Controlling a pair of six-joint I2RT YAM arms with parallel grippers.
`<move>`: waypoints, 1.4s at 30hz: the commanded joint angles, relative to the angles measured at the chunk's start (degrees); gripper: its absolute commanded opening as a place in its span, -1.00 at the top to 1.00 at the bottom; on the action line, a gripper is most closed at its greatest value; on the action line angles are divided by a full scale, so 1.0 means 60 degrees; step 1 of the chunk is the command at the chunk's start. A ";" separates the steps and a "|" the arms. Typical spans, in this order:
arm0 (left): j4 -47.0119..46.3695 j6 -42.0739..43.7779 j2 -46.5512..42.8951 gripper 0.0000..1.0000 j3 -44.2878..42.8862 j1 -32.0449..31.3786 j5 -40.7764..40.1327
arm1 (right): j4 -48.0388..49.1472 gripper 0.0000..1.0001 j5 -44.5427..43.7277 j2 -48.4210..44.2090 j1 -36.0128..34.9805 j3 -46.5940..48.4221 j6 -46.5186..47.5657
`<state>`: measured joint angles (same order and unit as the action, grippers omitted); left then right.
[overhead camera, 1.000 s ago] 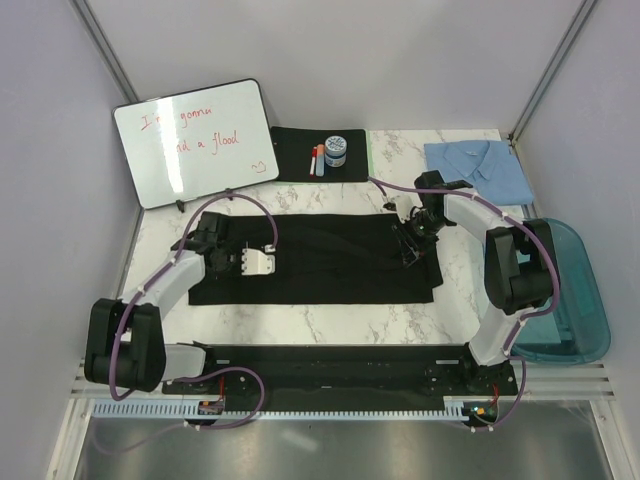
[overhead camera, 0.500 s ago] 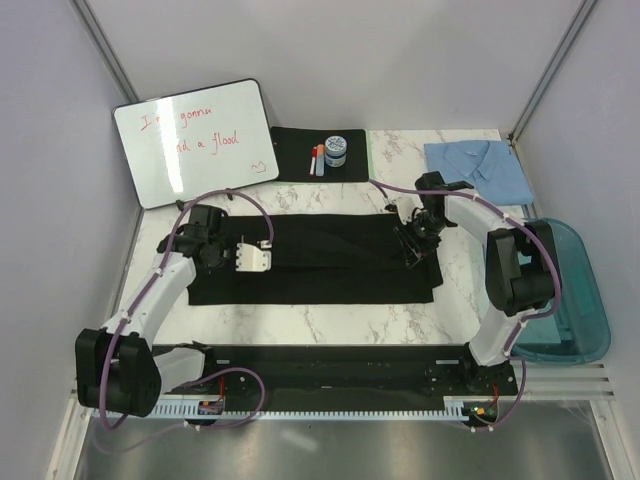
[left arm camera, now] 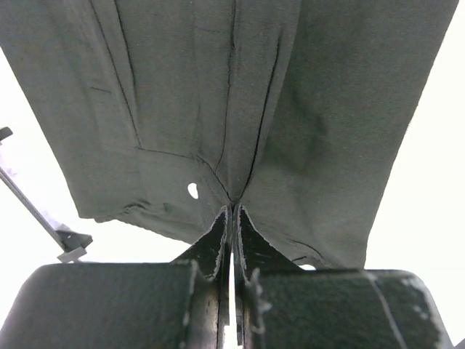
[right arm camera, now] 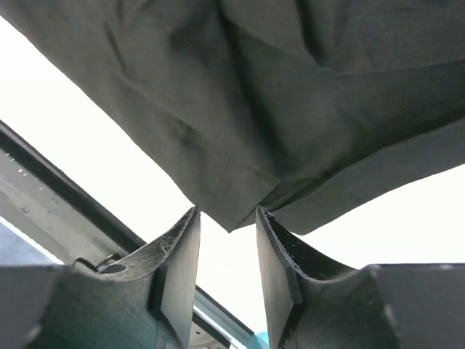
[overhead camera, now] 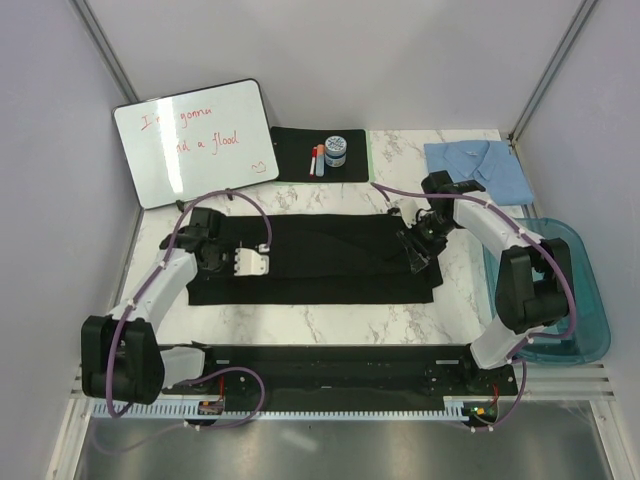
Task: Fold and stack the long sleeve shirts
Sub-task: Fold the shirt
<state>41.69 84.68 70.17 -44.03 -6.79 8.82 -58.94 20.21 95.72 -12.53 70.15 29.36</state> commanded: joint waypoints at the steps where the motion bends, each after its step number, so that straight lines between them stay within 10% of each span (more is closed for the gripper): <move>1: 0.0474 -0.0665 0.0447 0.96 -0.1447 0.0091 0.0448 | -0.0285 0.16 0.0455 -0.0266 0.0009 0.0232 0.0189; 11: 0.0288 0.0826 0.0199 0.96 -0.0019 0.0150 -0.0165 | -0.0007 0.21 0.0953 0.0144 -0.0064 0.0906 -0.0484; 15: 0.0111 0.0770 0.0360 0.43 0.0425 0.0164 -0.0766 | 0.0343 0.23 0.1071 0.0364 -0.0589 0.0833 -0.0806; 20: 0.1649 -0.0913 0.0711 -0.20 -0.1299 0.0427 0.0754 | 0.1223 0.33 0.0180 0.0876 -0.1615 0.0862 -0.1392; 33: 0.0684 -0.6666 0.2029 -0.23 -0.3105 0.1701 0.2849 | 0.1943 0.59 -0.2401 0.3133 -0.1764 0.1112 -0.1379; 37: 0.0449 -0.8120 0.2381 -0.82 -0.3164 0.2753 0.3655 | 0.1884 0.59 -0.2752 0.3045 -0.1179 0.0818 -0.0867; 42: 0.0463 -0.8302 0.2499 -0.99 -0.3077 0.3519 0.5295 | 0.1753 0.54 -0.3060 0.3002 -0.0841 0.1519 -0.0456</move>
<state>45.89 40.40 85.14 -61.08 12.08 30.37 -49.39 8.78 112.03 -19.11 77.21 22.81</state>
